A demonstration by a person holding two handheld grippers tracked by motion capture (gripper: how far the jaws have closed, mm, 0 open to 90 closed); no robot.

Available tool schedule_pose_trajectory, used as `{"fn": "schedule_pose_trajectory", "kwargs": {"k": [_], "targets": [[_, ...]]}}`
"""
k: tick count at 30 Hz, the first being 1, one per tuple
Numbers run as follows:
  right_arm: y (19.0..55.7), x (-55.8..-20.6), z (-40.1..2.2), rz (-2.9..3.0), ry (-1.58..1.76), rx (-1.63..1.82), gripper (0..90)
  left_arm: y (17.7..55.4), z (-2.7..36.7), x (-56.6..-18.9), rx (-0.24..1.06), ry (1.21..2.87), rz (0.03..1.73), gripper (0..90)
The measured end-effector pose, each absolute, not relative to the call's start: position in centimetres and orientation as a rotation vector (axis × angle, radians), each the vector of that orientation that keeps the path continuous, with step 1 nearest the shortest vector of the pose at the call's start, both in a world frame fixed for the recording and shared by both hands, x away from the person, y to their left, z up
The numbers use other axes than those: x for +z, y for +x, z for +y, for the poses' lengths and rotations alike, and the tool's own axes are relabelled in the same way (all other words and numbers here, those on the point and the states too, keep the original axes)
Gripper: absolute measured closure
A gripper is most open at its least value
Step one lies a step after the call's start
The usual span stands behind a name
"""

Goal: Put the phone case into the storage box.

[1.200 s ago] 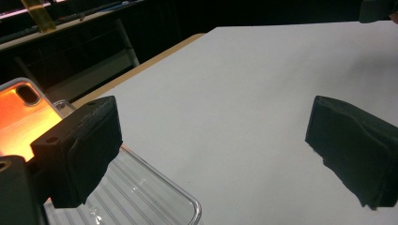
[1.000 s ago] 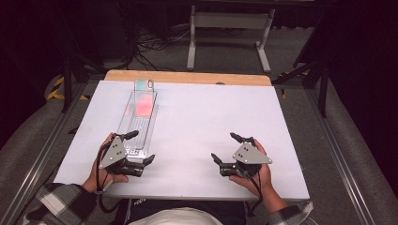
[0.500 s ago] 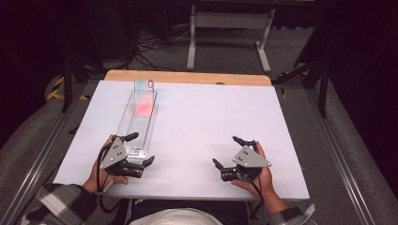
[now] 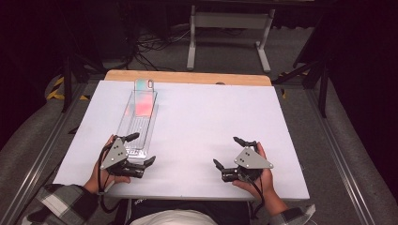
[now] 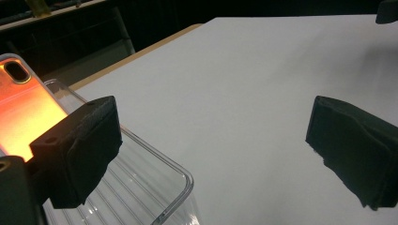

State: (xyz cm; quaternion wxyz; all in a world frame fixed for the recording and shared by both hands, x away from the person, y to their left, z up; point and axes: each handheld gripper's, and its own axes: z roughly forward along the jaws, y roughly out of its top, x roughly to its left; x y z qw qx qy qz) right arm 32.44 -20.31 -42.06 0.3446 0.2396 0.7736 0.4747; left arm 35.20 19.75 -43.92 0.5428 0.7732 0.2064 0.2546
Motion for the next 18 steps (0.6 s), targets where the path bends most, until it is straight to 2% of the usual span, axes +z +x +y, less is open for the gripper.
{"fn": "schedule_pose_trajectory", "kwargs": {"k": [18], "targets": [[32.59, -42.21, -19.52, 2.027, 0.612, 1.206, 5.0, 34.88, 20.32, -43.45, 0.597, 1.797, 0.488, 4.5]]}}
